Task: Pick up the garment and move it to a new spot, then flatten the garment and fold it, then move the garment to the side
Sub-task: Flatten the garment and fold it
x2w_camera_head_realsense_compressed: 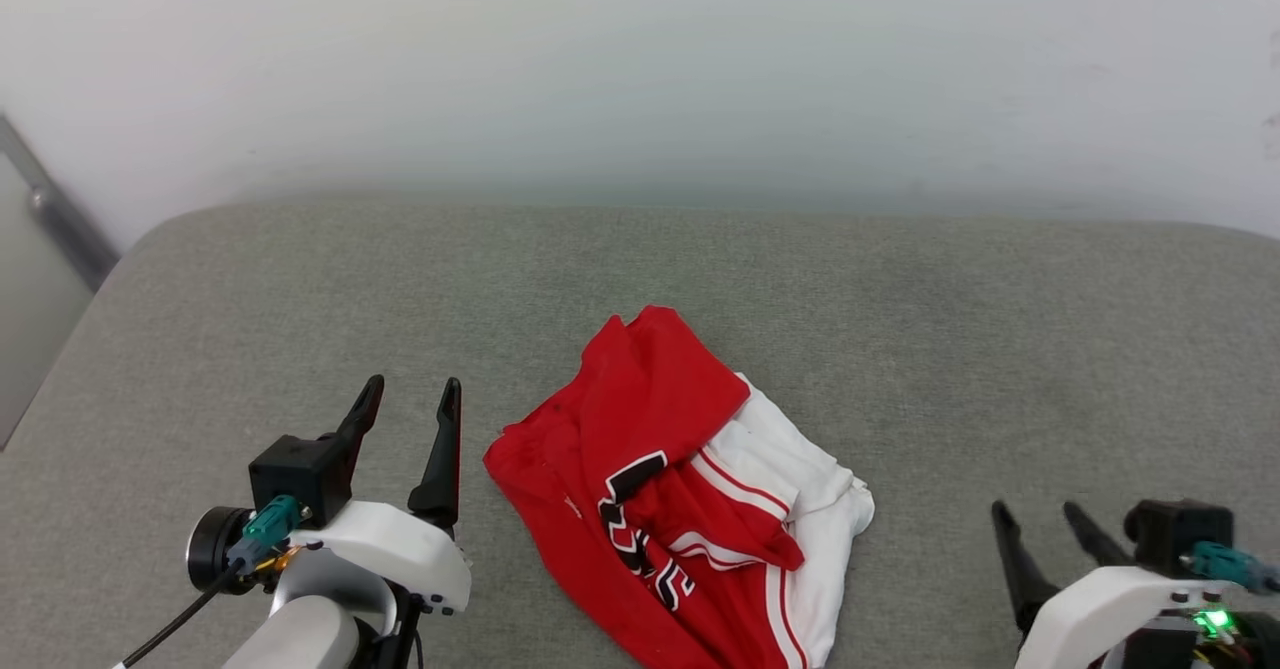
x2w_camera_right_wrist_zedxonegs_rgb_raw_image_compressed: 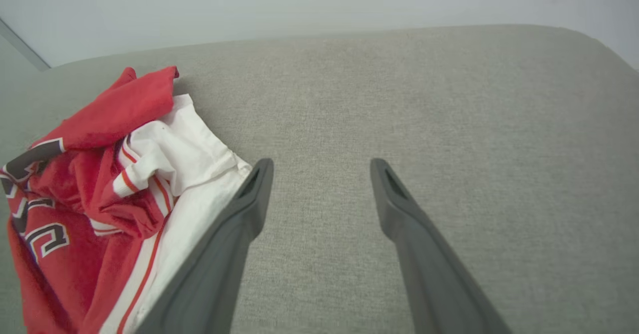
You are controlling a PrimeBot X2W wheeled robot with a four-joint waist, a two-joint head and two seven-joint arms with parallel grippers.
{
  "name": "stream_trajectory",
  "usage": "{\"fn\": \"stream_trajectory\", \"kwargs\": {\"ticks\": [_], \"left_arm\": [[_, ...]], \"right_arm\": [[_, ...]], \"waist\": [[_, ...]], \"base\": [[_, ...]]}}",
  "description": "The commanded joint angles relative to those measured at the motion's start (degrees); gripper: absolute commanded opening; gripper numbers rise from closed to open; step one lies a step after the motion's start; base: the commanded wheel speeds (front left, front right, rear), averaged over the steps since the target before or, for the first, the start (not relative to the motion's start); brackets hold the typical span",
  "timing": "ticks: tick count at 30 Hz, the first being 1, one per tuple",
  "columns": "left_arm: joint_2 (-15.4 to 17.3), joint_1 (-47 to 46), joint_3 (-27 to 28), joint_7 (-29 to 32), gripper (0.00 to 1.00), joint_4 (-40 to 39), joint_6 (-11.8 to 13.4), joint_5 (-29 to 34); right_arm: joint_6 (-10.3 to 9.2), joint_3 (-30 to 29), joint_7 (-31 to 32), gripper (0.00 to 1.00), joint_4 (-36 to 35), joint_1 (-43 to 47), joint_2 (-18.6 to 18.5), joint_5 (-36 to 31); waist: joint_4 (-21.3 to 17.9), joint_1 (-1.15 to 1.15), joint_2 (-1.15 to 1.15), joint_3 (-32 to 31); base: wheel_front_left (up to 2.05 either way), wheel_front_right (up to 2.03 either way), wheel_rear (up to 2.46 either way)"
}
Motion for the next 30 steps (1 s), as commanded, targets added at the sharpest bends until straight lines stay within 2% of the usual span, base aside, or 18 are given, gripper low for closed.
{"fn": "stream_trajectory", "kwargs": {"ticks": [1, 6, 12, 19, 24, 25, 26, 27, 28, 30], "left_arm": [[-0.2, 0.4, 0.4, -0.4, 1.00, -0.3, -0.1, 0.6], [-1.4, -0.5, 0.8, -0.4, 1.00, -0.7, -1.4, 3.0], [-3.2, -2.2, 0.5, -0.4, 1.00, -0.4, -3.2, 5.5], [-5.7, -4.8, 0.5, -0.3, 1.00, 0.7, -5.5, 7.6], [-7.3, -5.1, 1.1, -0.3, 1.00, 2.6, -7.3, 8.5], [-7.4, -5.0, 1.2, -0.3, 1.00, 2.8, -7.6, 8.5], [-7.6, -4.8, 1.5, -0.3, 1.00, 3.1, -7.7, 8.6], [-7.6, -4.6, 1.7, -0.3, 1.00, 3.4, -7.9, 8.6], [-7.7, -4.1, 1.9, -0.3, 1.00, 3.7, -8.0, 8.7], [-7.6, -3.3, 2.4, -0.3, 1.00, 4.2, -8.1, 8.7]], "right_arm": [[-0.02, 0.3, 1.9, 1.00, 0.6, -1.0, 0.1, 0.3], [-0.02, 3.0, 11.0, 1.00, 1.9, -2.7, -1.0, -0.2], [-0.02, 9.9, 21.4, 1.00, 2.5, -4.7, -3.3, 3.7], [-0.02, 15.0, 26.2, 1.00, 6.0, -8.0, -4.8, 7.3], [-0.05, 16.2, 28.3, 1.00, 15.4, -8.3, -4.2, 8.9], [-0.05, 16.4, 28.6, 0.64, 16.8, -8.2, -4.0, 9.3], [-0.05, 16.9, 28.6, 0.33, 17.5, -8.1, -3.6, 10.2], [-0.04, 17.2, 28.3, 0.11, 17.8, -8.2, -3.2, 11.1], [-0.02, 17.5, 28.0, 0.00, 17.9, -8.3, -3.1, 11.3], [0.05, 17.9, 26.9, 0.00, 17.0, -9.1, -3.9, 11.6]], "waist": [[0.5, 0.00, 0.00, 0.1], [3.1, 0.00, 0.00, 1.2], [6.3, 0.00, 0.00, 4.5], [9.4, 0.00, 0.00, 8.6], [10.1, 0.00, 0.00, 9.6], [10.1, 0.00, 0.00, 9.5], [10.0, 0.00, 0.00, 9.4], [9.9, 0.00, 0.00, 9.2], [9.6, 0.00, 0.00, 8.8], [8.9, 0.00, 0.00, 8.0]], "base": [[0.00, 0.00, 0.00], [0.00, 0.00, 0.00], [0.00, 0.00, 0.00], [0.00, 0.00, 0.00], [0.00, 0.00, 0.00], [0.00, 0.00, 0.00], [0.00, 0.00, 0.00], [0.00, 0.00, 0.00], [0.00, 0.00, 0.00], [0.00, 0.00, 0.00]]}}
